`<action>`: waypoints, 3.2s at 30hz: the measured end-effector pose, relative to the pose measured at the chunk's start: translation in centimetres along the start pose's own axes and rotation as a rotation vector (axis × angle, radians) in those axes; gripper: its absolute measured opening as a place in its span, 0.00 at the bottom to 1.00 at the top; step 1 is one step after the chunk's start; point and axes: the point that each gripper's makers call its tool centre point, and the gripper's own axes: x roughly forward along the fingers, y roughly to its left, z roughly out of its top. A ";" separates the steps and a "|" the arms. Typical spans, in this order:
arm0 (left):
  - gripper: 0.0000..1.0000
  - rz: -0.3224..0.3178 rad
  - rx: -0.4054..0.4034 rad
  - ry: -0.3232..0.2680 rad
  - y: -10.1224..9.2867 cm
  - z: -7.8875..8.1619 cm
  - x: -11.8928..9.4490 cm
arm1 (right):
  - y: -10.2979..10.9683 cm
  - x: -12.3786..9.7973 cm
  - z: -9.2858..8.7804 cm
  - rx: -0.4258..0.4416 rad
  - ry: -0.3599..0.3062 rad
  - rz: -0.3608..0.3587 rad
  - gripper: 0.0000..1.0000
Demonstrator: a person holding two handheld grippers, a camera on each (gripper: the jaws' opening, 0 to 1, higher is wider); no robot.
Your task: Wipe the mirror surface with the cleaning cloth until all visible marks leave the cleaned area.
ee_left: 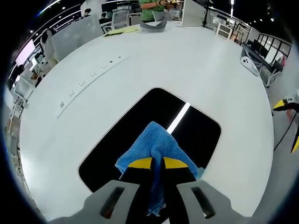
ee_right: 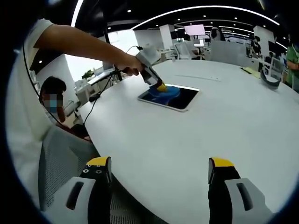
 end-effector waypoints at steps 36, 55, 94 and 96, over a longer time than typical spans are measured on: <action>0.05 -0.004 -0.030 -0.015 -0.8 1.0 0.7 | 0.0 -0.1 -0.1 0.000 0.001 0.001 0.85; 0.05 -0.025 -0.022 -0.035 -2.0 2.3 1.5 | -0.4 -0.4 -0.4 0.006 0.006 -0.008 0.85; 0.05 -0.036 -0.032 -0.041 -3.5 3.8 2.4 | -0.8 -0.9 -0.5 0.012 0.009 -0.012 0.85; 0.05 -0.037 -0.034 -0.044 -3.5 3.9 2.5 | -0.8 -0.9 -0.6 0.013 0.010 -0.011 0.85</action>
